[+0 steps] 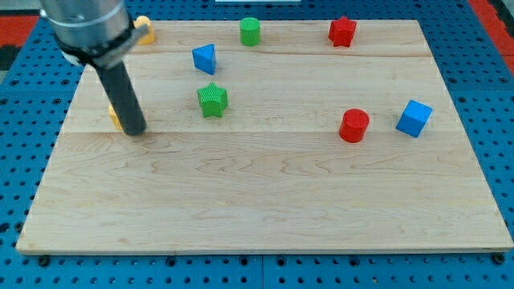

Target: Place your arm to the left of the triangle

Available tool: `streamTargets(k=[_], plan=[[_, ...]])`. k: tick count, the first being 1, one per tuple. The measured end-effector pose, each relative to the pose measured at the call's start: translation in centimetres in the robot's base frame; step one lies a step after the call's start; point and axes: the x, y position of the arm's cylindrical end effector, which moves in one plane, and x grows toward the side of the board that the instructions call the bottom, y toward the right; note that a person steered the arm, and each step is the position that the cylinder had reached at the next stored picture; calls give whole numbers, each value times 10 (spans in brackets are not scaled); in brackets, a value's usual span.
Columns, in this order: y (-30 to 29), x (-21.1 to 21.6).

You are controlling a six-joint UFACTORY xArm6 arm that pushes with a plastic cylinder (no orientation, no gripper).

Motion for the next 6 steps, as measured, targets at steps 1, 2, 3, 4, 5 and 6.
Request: streamTargets(k=[1,2,3,4,5,6], plan=[[9,16],[15,37],[22,41],[23,41],[23,41],[40,45]])
